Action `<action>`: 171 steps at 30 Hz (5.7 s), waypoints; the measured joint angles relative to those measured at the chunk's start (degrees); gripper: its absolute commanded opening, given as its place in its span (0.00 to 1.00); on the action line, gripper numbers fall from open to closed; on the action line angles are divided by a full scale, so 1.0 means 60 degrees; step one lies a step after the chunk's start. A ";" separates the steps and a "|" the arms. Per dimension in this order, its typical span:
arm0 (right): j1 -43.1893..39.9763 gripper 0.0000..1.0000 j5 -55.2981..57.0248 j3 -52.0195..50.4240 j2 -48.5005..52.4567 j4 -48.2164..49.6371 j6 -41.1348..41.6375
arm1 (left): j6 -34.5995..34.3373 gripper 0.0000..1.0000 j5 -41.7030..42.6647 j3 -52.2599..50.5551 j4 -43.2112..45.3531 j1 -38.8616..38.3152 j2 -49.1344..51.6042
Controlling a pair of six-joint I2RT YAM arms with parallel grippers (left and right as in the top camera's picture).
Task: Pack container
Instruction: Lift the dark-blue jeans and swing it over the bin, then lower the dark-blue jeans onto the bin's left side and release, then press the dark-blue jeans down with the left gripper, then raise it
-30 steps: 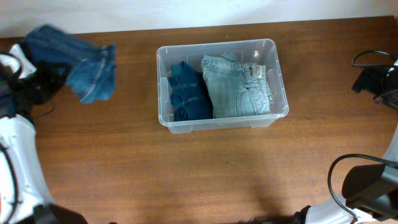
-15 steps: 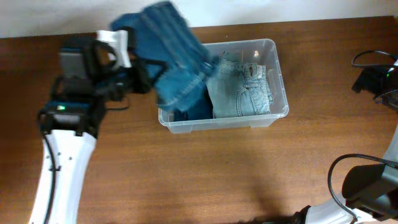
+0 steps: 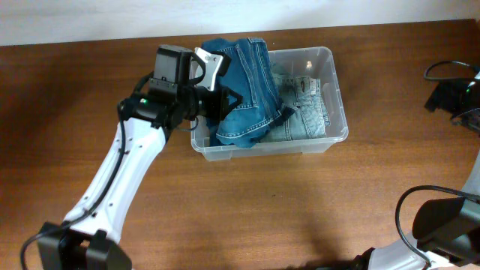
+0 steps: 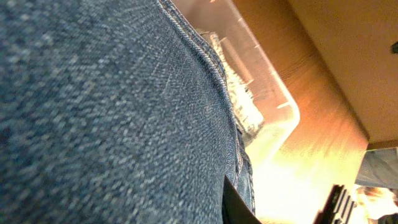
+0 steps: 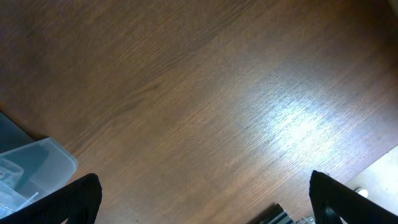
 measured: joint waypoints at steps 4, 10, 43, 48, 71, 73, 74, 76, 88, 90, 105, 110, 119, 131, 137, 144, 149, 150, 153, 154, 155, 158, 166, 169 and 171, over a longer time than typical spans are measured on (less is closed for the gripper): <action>0.0000 0.99 0.0000 0.0000 0.0000 0.0000 -0.0007 | 0.0255 0.08 0.0004 0.0000 0.0084 0.0033 0.0331; 0.0000 0.98 0.0000 0.0000 0.0000 0.0000 -0.0004 | 0.0364 0.23 -0.0157 0.0011 0.0113 0.0084 0.0772; 0.0000 0.99 0.0000 0.0000 0.0000 0.0000 -0.0004 | 0.1891 0.55 -0.4153 0.2189 0.0386 0.0113 0.1443; 0.0000 0.98 0.0000 0.0000 0.0000 0.0000 -0.0004 | 0.1971 0.01 -0.4182 0.2189 0.0769 0.0113 0.1494; 0.0000 0.98 0.0000 0.0000 0.0000 -0.0004 -0.0004 | 0.2004 0.01 -0.3923 0.2273 0.0372 0.0095 0.3781; 0.0000 0.98 0.0000 0.0000 0.0000 0.0000 -0.0004 | 0.2004 0.01 -0.3927 0.2273 0.0419 0.0040 0.3781; 0.0000 0.98 0.0000 0.0000 0.0000 0.0000 -0.0007 | 0.2004 0.01 -0.3927 0.2273 0.0452 0.0011 0.3781; 0.0000 0.98 0.0000 0.0000 0.0000 -0.0004 -0.0004 | 0.2004 0.01 -0.3894 0.2393 0.0444 -0.0084 0.3803; 0.0000 0.98 0.0000 0.0000 0.0000 -0.0004 -0.0007 | 0.1235 0.01 -0.8021 0.3479 -0.0867 -0.0291 0.3206; 0.0000 0.98 0.0000 0.0000 0.0000 0.0000 -0.0004 | 0.1056 0.01 -0.8473 0.3483 -0.1122 -0.0233 0.3206; 0.0000 0.98 0.0000 0.0000 0.0000 -0.0004 -0.0004 | 0.0331 0.01 -0.7741 0.3472 -0.1319 0.0087 0.3264; 0.0000 0.98 0.0000 0.0000 0.0000 0.0000 -0.0004 | 0.0299 0.01 -0.7355 0.3457 -0.1333 0.0087 0.3570; 0.0000 0.98 0.0000 0.0000 0.0000 0.0000 -0.0004 | 0.0273 0.01 -0.7275 0.3446 -0.1348 0.0087 0.3599; 0.0000 0.98 0.0000 0.0000 0.0000 0.0000 -0.0007 | 0.0270 0.01 -0.6940 0.3446 -0.1300 0.0087 0.3854; 0.0000 0.98 0.0000 0.0000 0.0000 0.0000 -0.0007 | 0.0270 0.01 -0.6943 0.3446 -0.1286 0.0007 0.3854; 0.0000 0.98 0.0000 0.0000 0.0000 0.0000 -0.0004 | 0.0459 0.01 -0.7100 0.3446 -0.1279 -0.0630 0.3923; 0.0000 0.98 0.0000 0.0000 0.0000 0.0000 -0.0007 | 0.0499 0.01 -0.6980 0.3446 -0.1279 -0.0831 0.3978; 0.0000 0.99 0.0000 0.0000 0.0000 0.0000 -0.0004 | 0.0499 0.01 -0.6925 0.3446 -0.1279 -0.0845 0.4000; 0.0000 0.98 0.0000 0.0000 0.0000 0.0000 -0.0007 | 0.0506 0.01 -0.6805 0.3446 -0.1264 -0.0889 0.4109; 0.0000 0.99 0.0000 0.0000 0.0000 0.0000 -0.0004 | 0.0521 0.01 -0.6805 0.3446 -0.1271 -0.0903 0.4120; 0.0000 0.98 0.0000 0.0000 0.0000 -0.0004 -0.0004 | 0.0525 0.02 -0.6801 0.3493 -0.1337 -0.0911 0.4120; 0.0000 0.98 0.0000 0.0000 0.0000 0.0000 -0.0007 | 0.0528 0.04 -0.6736 0.3814 -0.1424 -0.1038 0.4120; 0.0000 0.99 0.0000 0.0000 0.0000 0.0000 -0.0011 | 0.0528 0.04 -0.5952 0.4003 -0.1745 -0.1654 0.4120; 0.0000 0.98 0.0000 0.0000 0.0000 0.0000 -0.0004 | 0.0528 0.04 -0.5832 0.4022 -0.1785 -0.1672 0.4175; 0.0000 0.99 0.0000 0.0000 0.0000 0.0000 -0.0007 | 0.0528 0.04 -0.5716 0.4029 -0.1796 -0.1672 0.4277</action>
